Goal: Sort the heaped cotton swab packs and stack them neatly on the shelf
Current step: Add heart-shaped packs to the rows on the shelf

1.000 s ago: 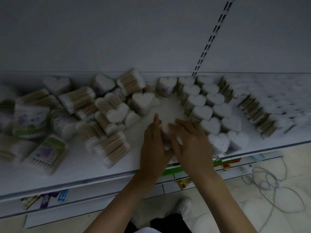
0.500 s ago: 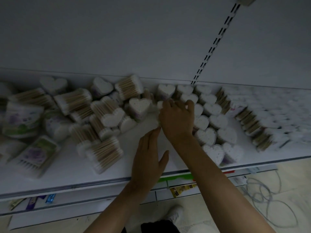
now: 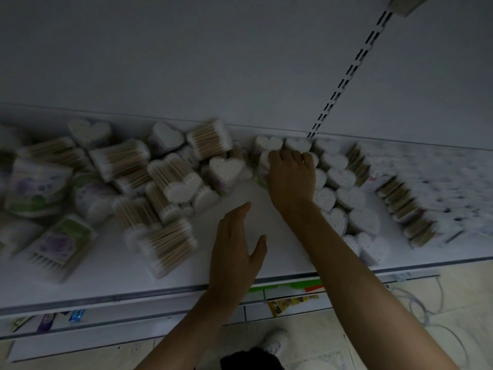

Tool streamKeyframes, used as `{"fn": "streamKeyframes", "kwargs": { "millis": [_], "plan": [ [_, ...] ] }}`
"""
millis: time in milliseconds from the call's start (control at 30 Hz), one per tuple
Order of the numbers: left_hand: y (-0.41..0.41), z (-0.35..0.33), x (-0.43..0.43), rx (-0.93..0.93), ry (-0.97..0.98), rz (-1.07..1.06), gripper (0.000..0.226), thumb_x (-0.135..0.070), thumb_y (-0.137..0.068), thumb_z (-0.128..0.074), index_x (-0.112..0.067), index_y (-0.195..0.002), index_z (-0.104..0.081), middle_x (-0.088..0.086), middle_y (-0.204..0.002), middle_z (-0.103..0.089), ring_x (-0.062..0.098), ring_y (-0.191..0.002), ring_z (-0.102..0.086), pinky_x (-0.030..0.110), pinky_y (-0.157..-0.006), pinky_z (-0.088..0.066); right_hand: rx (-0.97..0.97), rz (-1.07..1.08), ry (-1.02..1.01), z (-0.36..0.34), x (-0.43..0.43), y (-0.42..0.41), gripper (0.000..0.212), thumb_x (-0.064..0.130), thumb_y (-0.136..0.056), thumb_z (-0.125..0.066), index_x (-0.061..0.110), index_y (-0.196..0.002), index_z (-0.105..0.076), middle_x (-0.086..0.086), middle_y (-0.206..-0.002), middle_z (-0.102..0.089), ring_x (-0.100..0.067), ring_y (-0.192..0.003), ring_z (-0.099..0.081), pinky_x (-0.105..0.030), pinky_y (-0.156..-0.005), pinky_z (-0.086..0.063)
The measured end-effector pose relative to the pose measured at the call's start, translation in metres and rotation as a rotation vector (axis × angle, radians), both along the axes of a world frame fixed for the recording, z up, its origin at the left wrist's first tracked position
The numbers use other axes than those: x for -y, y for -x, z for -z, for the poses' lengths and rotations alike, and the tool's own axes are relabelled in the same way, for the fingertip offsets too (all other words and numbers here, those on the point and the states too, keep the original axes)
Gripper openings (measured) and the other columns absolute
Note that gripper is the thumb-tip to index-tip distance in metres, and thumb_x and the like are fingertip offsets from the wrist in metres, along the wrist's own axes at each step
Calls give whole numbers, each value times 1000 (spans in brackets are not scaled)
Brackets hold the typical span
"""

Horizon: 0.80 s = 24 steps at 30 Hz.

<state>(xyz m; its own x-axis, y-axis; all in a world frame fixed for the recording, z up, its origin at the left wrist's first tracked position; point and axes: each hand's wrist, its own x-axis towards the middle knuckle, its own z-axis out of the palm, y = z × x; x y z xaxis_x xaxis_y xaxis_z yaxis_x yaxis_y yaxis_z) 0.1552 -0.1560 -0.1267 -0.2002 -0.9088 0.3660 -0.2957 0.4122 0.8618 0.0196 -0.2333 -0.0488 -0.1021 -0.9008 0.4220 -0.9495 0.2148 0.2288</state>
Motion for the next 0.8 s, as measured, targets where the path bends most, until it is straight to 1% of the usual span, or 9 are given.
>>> {"fn": "streamKeyframes", "kwargs": {
  "millis": [133,200,267,367,467,533,667,733,800],
  "plan": [
    [1,0,3,-77,-60,-42,61,-13,-84,-71,-10,-138,-44,1,-126,-50,14,-116,-49,35,-93,-49,39,-9,-46,-1,5,3,33,12,-50,-85,10,-76,-63,-7,-69,-62,-25,-64,-59,-27,-67,-44],
    [1,0,3,-97,-53,-48,60,-12,-84,-71,-9,-138,-44,0,-125,-50,13,-115,-49,32,-92,-49,107,4,-55,0,5,3,39,14,-70,-76,7,-106,-62,-16,-104,-64,-31,-89,-61,-34,-81,-42],
    [1,-1,3,-134,-46,-60,57,-14,-85,-69,-9,-136,-45,3,-125,-51,12,-114,-50,28,-92,-47,280,-61,16,-5,0,-7,46,14,-79,-69,2,-122,-55,-24,-126,-54,-38,-102,-57,-42,-86,-45],
    [-1,-8,0,-189,-26,-52,49,-21,-89,-63,-14,-134,-45,4,-122,-54,7,-111,-52,21,-90,-47,680,-207,107,-9,-8,-37,40,22,-91,-58,1,-124,-50,-18,-119,-54,-32,-101,-56,-40,-81,-50],
    [-10,-19,-6,-223,0,-41,46,-26,-90,-57,-13,-133,-47,0,-117,-56,4,-107,-54,15,-89,-45,985,-184,11,-3,-3,-59,51,42,-91,-56,12,-132,-47,-7,-128,-54,-21,-114,-52,-30,-91,-43],
    [-25,-27,-4,-176,75,-76,38,-25,-90,-56,-11,-125,-53,-2,-109,-57,3,-100,-54,11,-86,-43,942,-176,-30,2,2,-61,54,49,-86,-58,17,-130,-53,-4,-129,-57,-22,-117,-52,-31,-93,-42],
    [-55,-48,6,-72,268,-89,24,-20,-91,-55,-15,-114,-55,-2,-98,-58,3,-90,-53,7,-83,-40,703,-192,-49,4,4,-59,54,57,-82,-59,23,-123,-61,-3,-124,-62,-27,-113,-52,-35,-90,-42],
    [-59,-53,10,-68,298,-91,28,-19,-91,-54,-15,-119,-51,-3,-103,-56,5,-93,-53,8,-86,-40,702,-245,-65,2,0,-62,60,64,-76,-48,19,-111,-66,-4,-110,-67,-26,-101,-58,-34,-82,-47],
    [-54,-52,8,-89,244,-70,41,-19,-92,-50,-15,-132,-43,0,-121,-52,10,-109,-51,15,-97,-40,787,-261,17,-4,-12,-62,58,61,-74,-48,14,-101,-67,-4,-98,-68,-25,-91,-62,-31,-75,-48]
  ]
}}
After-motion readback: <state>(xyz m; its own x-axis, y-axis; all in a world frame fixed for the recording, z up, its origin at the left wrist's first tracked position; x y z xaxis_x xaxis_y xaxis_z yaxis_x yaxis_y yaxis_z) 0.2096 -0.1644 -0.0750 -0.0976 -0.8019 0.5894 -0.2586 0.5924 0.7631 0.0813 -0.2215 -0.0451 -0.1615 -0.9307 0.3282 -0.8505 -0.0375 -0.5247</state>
